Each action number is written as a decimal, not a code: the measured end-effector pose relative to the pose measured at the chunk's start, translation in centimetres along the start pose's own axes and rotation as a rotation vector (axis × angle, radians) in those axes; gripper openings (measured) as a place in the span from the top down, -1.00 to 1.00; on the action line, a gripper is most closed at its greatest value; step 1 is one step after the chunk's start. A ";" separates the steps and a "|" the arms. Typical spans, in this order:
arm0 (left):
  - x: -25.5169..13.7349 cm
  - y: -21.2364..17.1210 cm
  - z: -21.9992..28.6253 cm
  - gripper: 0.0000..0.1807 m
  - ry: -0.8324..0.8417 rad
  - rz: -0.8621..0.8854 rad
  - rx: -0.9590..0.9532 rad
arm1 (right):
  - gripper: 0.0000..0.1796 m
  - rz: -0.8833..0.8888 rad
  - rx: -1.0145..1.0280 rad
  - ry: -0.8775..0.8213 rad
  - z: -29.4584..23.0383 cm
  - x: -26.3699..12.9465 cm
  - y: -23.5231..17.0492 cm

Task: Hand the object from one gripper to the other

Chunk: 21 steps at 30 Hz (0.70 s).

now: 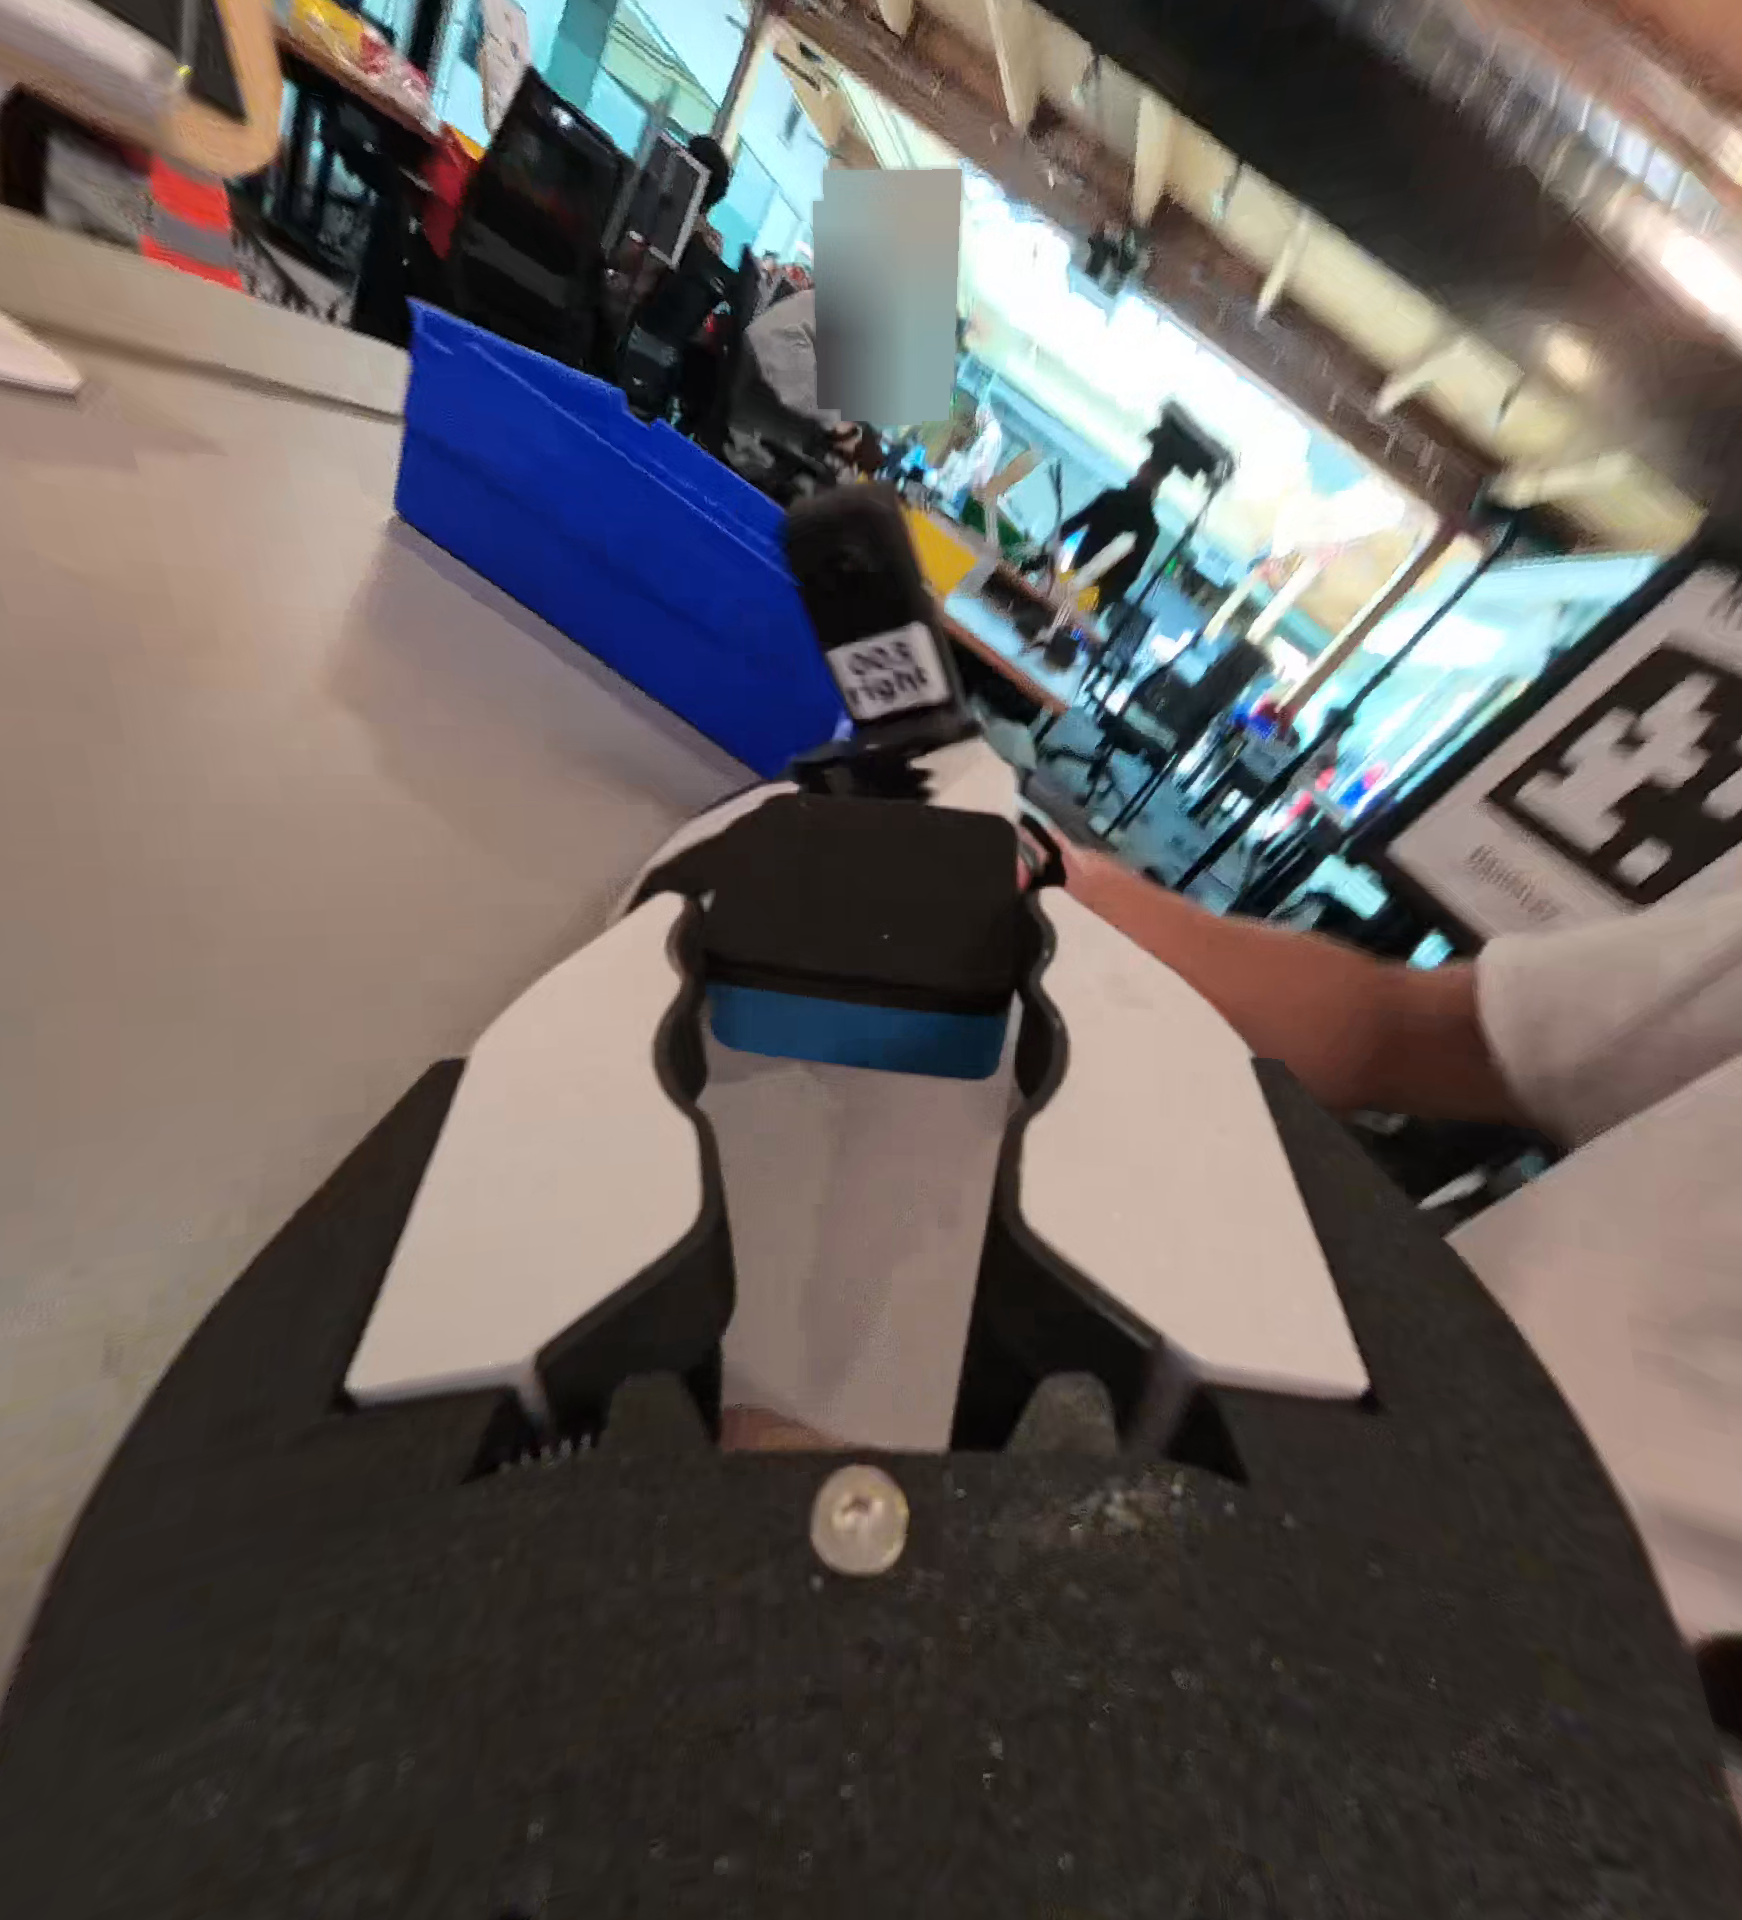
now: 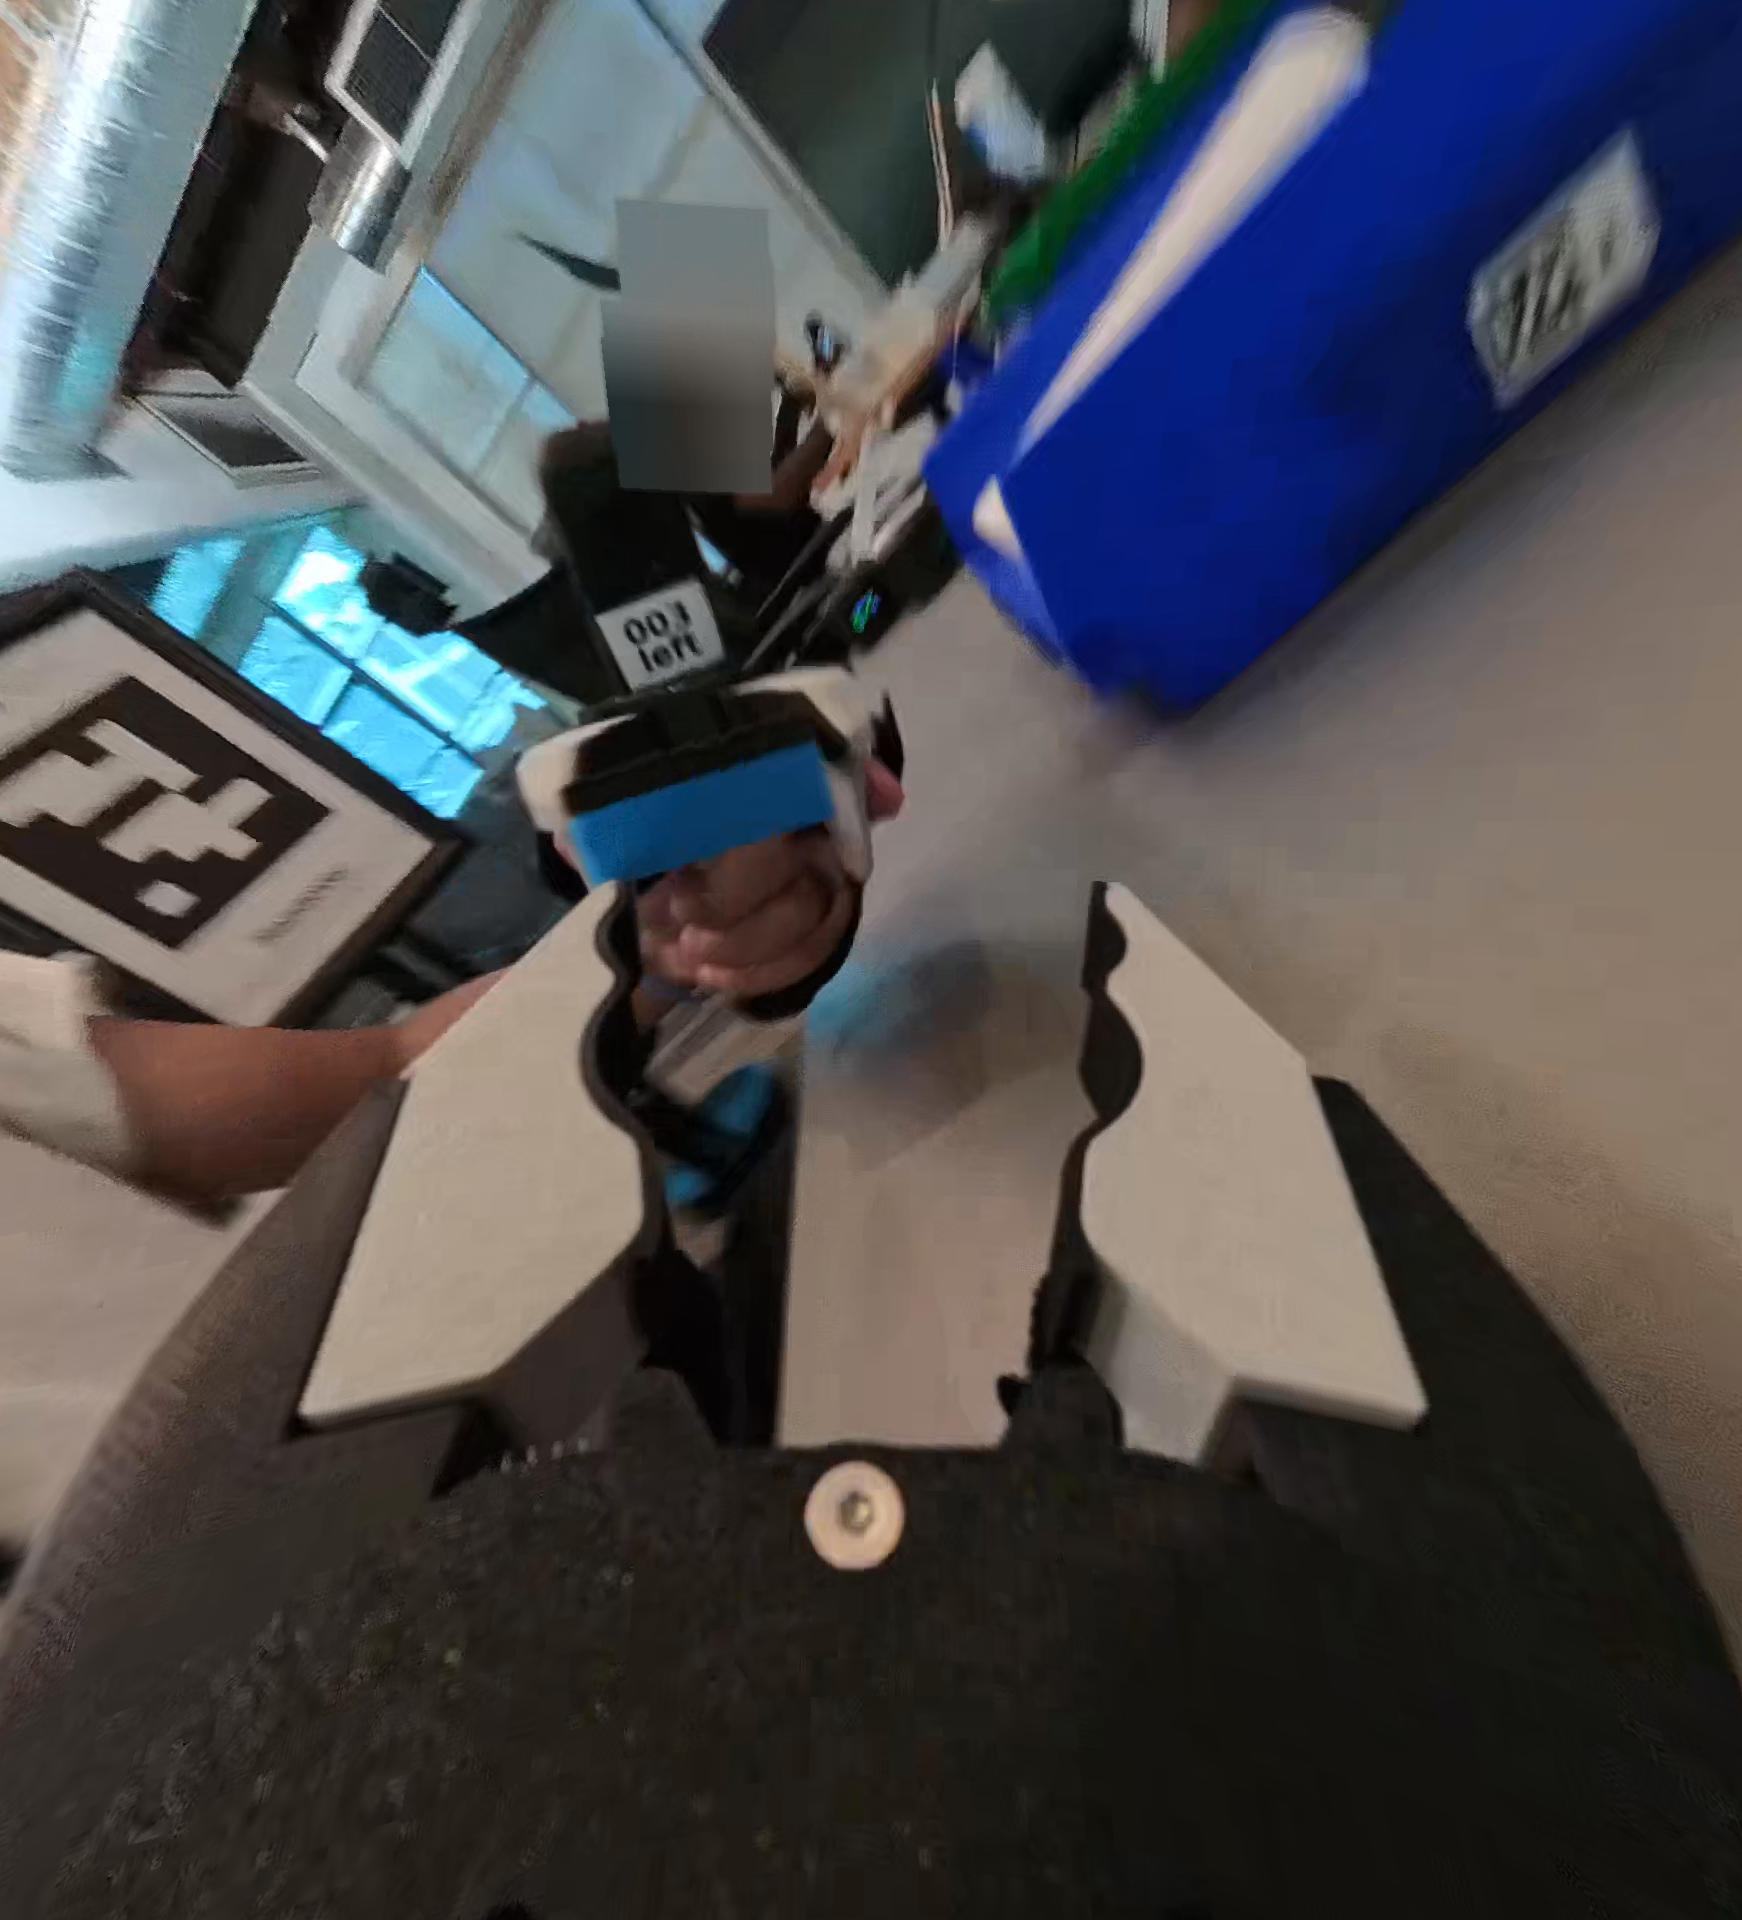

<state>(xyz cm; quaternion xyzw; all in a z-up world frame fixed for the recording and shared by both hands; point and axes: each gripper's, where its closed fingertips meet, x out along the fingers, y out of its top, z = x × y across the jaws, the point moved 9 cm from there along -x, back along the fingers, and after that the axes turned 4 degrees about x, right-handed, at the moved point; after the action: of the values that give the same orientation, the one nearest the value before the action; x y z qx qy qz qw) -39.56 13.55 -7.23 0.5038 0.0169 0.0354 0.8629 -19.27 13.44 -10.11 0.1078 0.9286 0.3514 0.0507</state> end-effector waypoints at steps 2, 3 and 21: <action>-0.5 0.2 -0.7 0.37 -0.008 0.035 -0.075 | 0.03 0.084 -0.204 0.003 -1.1 0.3 0.3; -0.5 0.2 -0.9 0.37 -0.008 0.037 -0.093 | 0.03 0.101 -0.280 0.002 -1.5 0.4 0.2; 0.8 -0.5 0.6 0.30 0.010 0.000 0.098 | 0.39 0.034 -0.129 0.110 -1.7 1.4 -0.8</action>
<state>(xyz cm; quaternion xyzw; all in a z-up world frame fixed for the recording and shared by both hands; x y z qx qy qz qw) -38.68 12.83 -7.41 0.5452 0.0228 0.0369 0.8372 -21.05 12.09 -9.42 0.1006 0.9035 0.4167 0.0003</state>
